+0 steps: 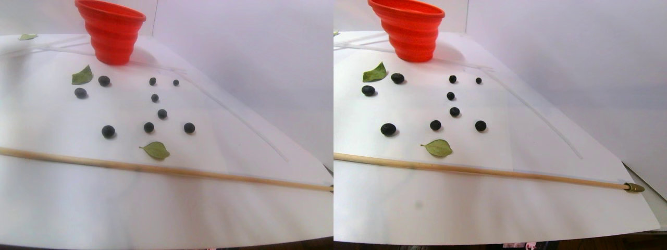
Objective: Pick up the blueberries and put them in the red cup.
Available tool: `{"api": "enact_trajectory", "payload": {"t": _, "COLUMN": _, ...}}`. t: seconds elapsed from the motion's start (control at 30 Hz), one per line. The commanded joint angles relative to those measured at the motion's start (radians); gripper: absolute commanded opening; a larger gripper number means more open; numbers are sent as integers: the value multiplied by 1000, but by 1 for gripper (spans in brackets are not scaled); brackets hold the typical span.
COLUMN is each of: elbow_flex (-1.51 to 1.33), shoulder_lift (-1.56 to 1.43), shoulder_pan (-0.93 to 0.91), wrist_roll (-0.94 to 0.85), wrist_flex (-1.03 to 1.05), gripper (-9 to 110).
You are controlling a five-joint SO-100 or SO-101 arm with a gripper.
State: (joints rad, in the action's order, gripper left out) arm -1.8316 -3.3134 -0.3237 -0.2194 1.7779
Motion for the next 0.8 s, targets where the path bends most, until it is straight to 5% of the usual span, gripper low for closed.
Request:
{"api": "enact_trajectory", "payload": {"t": 0.0, "elbow_flex": 14, "shoulder_lift": -17, "shoulder_pan": 5, "wrist_roll": -11, "wrist_flex": -9, "gripper": 10}}
{"api": "enact_trajectory", "payload": {"t": 0.77, "elbow_flex": 12, "shoulder_lift": -17, "shoulder_pan": 34, "wrist_roll": -12, "wrist_flex": -14, "gripper": 11}}
